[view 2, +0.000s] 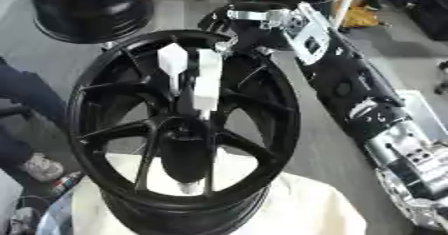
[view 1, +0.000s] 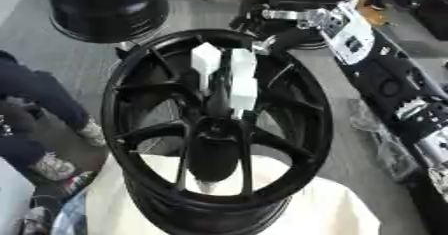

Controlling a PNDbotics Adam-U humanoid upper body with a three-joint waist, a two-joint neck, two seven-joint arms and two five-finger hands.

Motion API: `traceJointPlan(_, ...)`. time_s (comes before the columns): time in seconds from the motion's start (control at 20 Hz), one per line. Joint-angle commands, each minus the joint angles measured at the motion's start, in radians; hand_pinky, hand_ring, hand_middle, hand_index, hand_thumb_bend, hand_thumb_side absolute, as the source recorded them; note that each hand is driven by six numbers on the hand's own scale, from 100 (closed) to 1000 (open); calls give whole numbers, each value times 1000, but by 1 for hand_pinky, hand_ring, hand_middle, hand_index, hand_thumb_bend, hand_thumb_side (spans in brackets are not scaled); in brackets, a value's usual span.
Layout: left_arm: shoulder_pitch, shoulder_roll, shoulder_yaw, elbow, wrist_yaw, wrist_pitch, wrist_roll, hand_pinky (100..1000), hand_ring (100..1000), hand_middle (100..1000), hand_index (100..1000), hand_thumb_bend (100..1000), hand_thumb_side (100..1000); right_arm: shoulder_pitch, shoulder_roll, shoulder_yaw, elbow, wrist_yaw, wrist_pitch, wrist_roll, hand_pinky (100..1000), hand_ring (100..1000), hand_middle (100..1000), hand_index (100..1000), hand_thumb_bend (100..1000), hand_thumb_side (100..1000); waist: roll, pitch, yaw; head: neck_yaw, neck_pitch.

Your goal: Pull the pin out of the wheel hub.

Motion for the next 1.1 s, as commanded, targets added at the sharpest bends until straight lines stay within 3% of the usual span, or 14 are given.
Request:
traceJointPlan(0.05,-14,18,-4,-17,3,-2,-4,716,618,588,680,100,872,-25,-16,0,3,26,-273,248,862,869,856,931,100,673,5,-13,0,-3,-13)
traceJointPlan(0.6,-15,20,-2,-15,1,-3,-4,716,620,589,681,100,872,-20,-47,29,-27,-17,-308,248,860,862,850,932,100,716,4,-13,-8,1,-17)
traceJointPlan(1.1,-13,23,0,-17,-1,-1,-2,717,622,589,681,100,872,4,-114,136,-112,-70,-367,248,861,865,848,931,100,731,-1,-15,-19,10,-18)
